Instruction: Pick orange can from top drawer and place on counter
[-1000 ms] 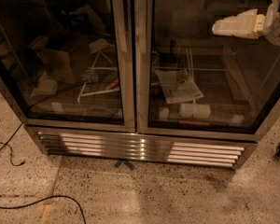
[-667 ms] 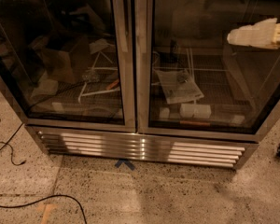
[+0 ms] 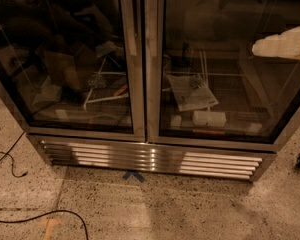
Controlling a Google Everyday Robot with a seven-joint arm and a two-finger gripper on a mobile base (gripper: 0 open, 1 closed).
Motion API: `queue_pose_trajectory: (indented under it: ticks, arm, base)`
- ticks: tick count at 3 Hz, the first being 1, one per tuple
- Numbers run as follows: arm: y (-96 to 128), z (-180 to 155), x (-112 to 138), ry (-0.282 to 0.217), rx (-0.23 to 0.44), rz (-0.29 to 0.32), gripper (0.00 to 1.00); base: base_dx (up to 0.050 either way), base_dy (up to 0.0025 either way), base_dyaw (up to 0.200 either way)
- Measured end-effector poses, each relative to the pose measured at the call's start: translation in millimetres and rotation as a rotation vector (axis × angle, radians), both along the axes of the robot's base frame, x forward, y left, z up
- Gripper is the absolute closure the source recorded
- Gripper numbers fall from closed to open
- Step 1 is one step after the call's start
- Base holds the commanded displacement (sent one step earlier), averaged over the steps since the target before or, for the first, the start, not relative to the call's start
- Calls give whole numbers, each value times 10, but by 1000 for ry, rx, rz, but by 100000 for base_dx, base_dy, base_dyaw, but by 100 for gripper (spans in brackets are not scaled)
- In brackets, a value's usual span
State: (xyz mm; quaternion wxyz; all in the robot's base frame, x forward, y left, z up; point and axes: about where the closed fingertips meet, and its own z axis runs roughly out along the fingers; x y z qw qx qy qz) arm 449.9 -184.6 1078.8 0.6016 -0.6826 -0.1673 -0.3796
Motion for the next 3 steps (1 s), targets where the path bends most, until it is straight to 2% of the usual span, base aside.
queue_pose_trajectory:
  ticks: [1, 2, 3]
  arm:
    - [109, 246, 47, -52, -37, 68, 0]
    - [68, 390, -19, -89, -107, 122, 0]
    - [-319, 466, -105, -108, -135, 87, 0]
  base:
    - [0, 0, 0]
    - [0, 0, 0]
    - [0, 0, 0]
